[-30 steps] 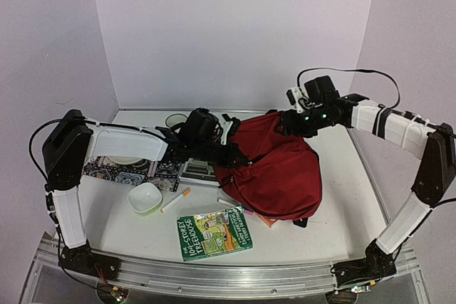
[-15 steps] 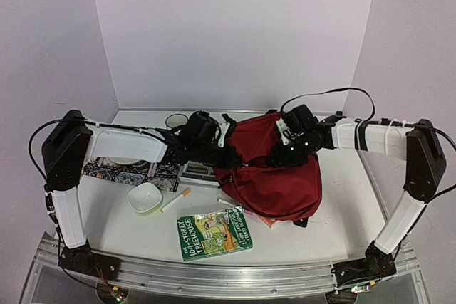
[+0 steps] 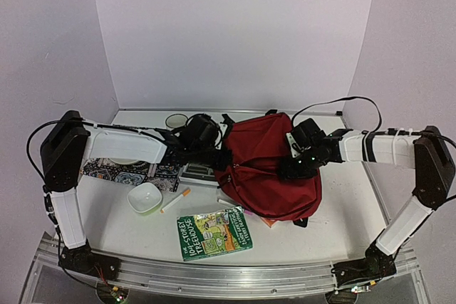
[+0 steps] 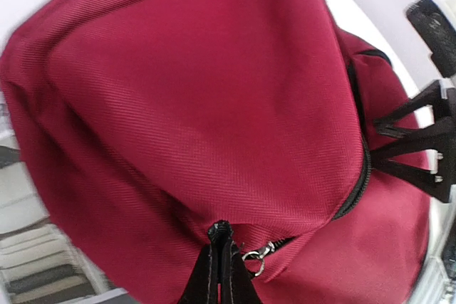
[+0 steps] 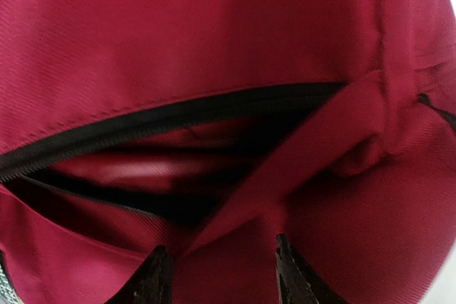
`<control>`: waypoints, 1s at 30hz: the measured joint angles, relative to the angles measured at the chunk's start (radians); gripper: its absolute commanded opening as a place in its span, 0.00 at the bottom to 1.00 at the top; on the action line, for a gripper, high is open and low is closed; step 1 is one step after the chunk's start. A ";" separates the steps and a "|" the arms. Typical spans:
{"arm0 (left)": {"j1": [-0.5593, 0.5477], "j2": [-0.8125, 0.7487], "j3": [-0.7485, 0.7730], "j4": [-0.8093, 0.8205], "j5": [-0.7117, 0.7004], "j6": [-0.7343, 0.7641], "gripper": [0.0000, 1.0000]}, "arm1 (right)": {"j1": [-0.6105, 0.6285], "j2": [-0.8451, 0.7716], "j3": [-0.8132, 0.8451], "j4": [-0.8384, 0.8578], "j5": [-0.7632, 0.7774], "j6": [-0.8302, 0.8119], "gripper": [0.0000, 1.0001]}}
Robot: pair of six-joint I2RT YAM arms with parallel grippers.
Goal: Pack the student bag
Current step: Adjust the lower front pocket of the student bag, then pick up the pen at the center of the board.
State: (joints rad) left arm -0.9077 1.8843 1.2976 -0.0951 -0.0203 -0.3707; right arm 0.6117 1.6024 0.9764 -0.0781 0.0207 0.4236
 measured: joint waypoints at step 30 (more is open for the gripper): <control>0.083 -0.211 -0.166 -0.260 -0.099 0.137 0.71 | 0.046 -0.092 0.093 -0.019 -0.099 -0.059 0.71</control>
State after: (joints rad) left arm -0.8242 1.6730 1.1315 -0.3552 -0.1197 -0.2337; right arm 0.6577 1.5108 1.0694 -0.0975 -0.0787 0.3650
